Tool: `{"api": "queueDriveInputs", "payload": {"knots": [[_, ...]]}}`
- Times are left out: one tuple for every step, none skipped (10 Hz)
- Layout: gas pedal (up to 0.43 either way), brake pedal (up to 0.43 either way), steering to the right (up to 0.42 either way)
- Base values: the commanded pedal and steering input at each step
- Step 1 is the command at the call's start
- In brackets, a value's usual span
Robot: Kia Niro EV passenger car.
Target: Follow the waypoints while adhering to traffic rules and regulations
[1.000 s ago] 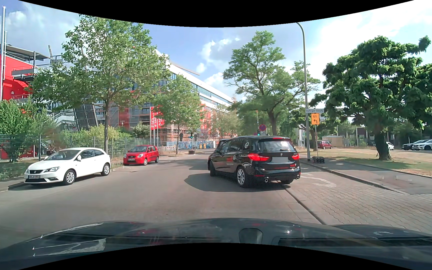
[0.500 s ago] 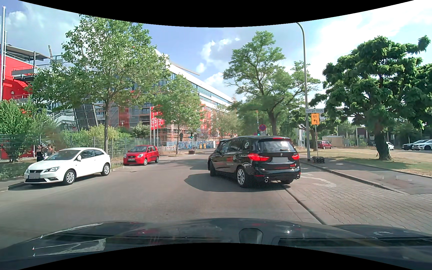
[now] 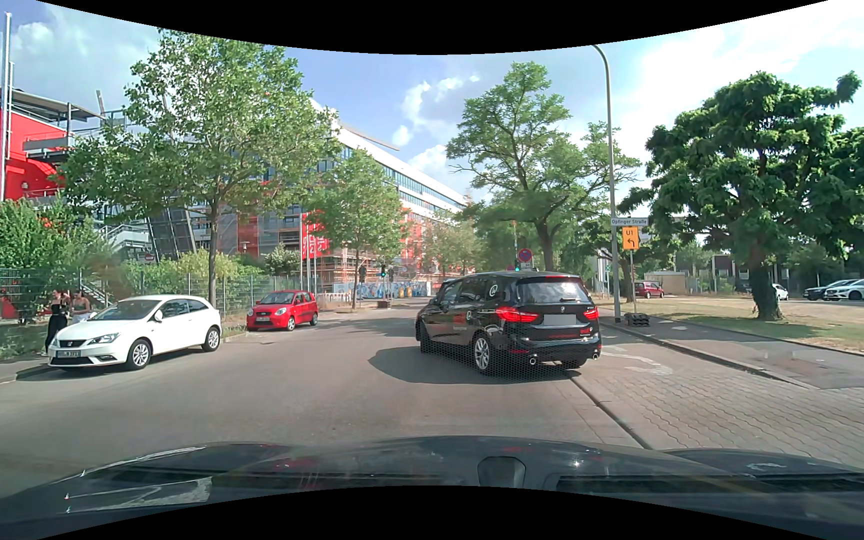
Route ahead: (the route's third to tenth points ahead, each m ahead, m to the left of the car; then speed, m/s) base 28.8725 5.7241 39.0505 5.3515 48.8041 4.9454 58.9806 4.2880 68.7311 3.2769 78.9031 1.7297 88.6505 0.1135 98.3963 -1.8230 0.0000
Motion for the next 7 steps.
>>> {"api": "queueDriveInputs", "payload": {"knots": [[0.000,0.323,-0.005],[0.000,0.323,-0.004],[0.000,0.317,-0.004],[0.000,0.317,-0.004],[0.000,0.323,-0.004],[0.000,0.305,-0.004],[0.000,0.220,-0.005]]}}
